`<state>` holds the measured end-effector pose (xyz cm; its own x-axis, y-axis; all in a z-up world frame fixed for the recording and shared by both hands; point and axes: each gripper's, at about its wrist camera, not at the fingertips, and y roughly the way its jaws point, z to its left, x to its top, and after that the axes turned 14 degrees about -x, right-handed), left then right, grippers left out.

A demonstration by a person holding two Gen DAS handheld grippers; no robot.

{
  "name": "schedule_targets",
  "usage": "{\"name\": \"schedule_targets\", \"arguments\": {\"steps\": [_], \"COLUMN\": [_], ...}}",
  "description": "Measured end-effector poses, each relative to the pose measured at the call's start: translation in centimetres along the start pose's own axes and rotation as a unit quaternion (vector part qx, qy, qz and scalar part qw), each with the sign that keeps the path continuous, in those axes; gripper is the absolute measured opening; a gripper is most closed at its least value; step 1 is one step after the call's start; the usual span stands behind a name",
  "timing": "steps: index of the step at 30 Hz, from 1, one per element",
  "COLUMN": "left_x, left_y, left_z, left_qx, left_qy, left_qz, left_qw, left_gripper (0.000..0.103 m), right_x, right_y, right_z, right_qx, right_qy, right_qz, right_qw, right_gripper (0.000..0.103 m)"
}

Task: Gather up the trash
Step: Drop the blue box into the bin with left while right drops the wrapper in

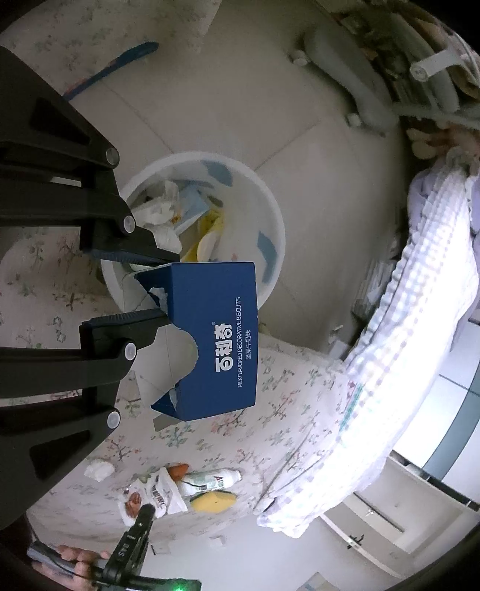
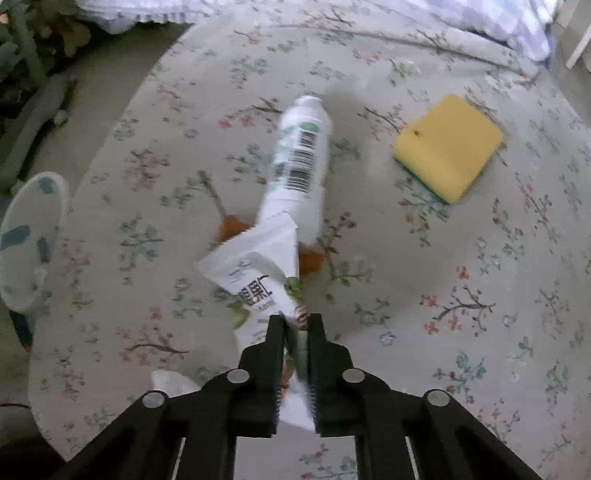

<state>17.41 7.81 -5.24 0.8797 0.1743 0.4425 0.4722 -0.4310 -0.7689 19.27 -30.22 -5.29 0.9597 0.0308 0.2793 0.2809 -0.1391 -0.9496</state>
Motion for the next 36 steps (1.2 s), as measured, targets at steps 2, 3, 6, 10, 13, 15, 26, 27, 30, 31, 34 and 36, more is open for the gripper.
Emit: {"name": "schedule_targets", "arguments": {"steps": [2,3,6,10,13,15,26,27,30,31,34,36], "left_x": [0.1,0.2,0.2,0.3,0.3,0.3,0.1,0.1,-0.1,-0.2,-0.3,-0.4], "left_y": [0.0,0.0,0.0,0.0,-0.1,-0.1,-0.6,-0.8,-1.5,-1.8,-2.6,-3.0], "left_z": [0.4,0.6,1.1,1.7,2.2,2.6,4.6,4.7,5.3,5.4,5.9,6.2], "left_qx": [0.003,0.005,0.013,0.025,0.036,0.044,0.073,0.080,0.095,0.101,0.114,0.119], "left_qy": [-0.004,-0.007,-0.012,-0.018,-0.021,-0.024,-0.045,-0.043,-0.041,-0.040,-0.033,-0.029], "left_qz": [-0.001,-0.002,-0.002,-0.003,-0.004,-0.004,-0.006,-0.007,-0.010,-0.011,-0.017,-0.019], "left_qw": [1.0000,1.0000,0.9998,0.9995,0.9991,0.9987,0.9962,0.9959,0.9946,0.9940,0.9928,0.9923], "left_gripper": [0.024,0.024,0.025,0.025,0.025,0.025,0.071,0.071,0.078,0.082,0.087,0.088], "right_x": [0.1,0.1,0.2,0.3,0.5,0.6,1.9,2.0,2.4,2.7,3.3,3.7], "right_y": [0.0,-0.2,-0.7,-1.6,-2.2,-2.5,-3.1,-3.1,-2.9,-2.8,-2.6,-2.5], "right_z": [0.5,0.7,1.5,2.6,3.2,3.7,8.3,8.9,10.6,11.6,14.2,15.7], "right_qx": [0.006,0.009,0.017,0.031,0.042,0.046,0.082,0.085,0.094,0.101,0.112,0.118], "right_qy": [-0.003,-0.006,-0.010,-0.016,-0.017,-0.018,-0.033,-0.034,-0.039,-0.041,-0.051,-0.056], "right_qz": [-0.006,-0.010,-0.018,-0.030,-0.038,-0.042,-0.056,-0.057,-0.057,-0.056,-0.059,-0.061], "right_qw": [1.000,1.000,1.000,0.999,0.998,0.998,0.994,0.994,0.993,0.992,0.991,0.989], "right_gripper": [0.008,0.008,0.007,0.007,0.007,0.007,0.007,0.007,0.007,0.007,0.007,0.007]}}
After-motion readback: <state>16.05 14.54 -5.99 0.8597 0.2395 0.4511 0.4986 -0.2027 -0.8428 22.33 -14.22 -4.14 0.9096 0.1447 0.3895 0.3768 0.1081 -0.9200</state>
